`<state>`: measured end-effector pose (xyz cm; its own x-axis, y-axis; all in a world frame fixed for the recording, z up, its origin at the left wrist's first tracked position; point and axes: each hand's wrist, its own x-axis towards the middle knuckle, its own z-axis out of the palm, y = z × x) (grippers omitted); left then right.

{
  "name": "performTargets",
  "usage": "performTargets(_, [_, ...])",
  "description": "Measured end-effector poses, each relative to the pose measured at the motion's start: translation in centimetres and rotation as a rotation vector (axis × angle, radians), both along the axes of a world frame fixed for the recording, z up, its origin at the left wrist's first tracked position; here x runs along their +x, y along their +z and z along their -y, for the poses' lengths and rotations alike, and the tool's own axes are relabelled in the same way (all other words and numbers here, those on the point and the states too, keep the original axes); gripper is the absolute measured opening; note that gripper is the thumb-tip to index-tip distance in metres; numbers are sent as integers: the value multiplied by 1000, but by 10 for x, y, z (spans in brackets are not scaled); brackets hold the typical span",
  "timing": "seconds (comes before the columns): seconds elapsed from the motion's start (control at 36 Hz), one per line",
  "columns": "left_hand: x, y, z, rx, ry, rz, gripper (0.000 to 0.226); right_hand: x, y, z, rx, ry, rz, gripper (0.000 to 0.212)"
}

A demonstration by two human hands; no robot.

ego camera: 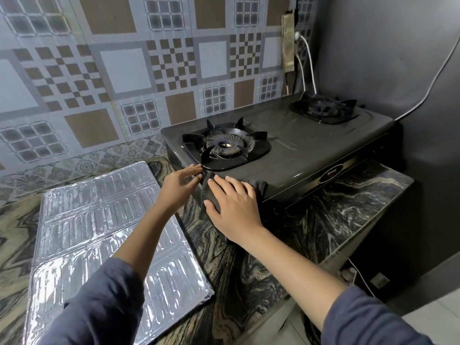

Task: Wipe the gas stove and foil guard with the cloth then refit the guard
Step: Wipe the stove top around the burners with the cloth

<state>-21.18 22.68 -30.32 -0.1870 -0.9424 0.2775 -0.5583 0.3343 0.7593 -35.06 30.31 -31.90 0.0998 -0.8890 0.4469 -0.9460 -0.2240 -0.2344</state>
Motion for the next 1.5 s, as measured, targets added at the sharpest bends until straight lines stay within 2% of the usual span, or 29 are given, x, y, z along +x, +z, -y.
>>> performTargets(0.14, [-3, 0, -1, 24, -2, -32, 33, -27, -5, 2, -39, 251, -113, 51])
performTargets(0.31, [-10, -4, -3, 7, 68, -81, 31, -61, 7, 12, 80, 503, -207, 55])
performTargets(0.5, [-25, -9, -8, -14, 195, -95, 30, -98, 14, 29, 101, 628, -263, 55])
performTargets(1.11, [-90, -13, -57, -8, 603, -209, 35, -254, 0, 82, -13, 303, -100, 58])
performTargets(1.36, [-105, -20, -87, -12, 659, -327, 35, -244, -19, 68, -93, 22, 156, 57])
performTargets(1.5, [-115, -20, -93, -28, 701, -376, 36, -227, -21, 58, -73, 5, 189, 59])
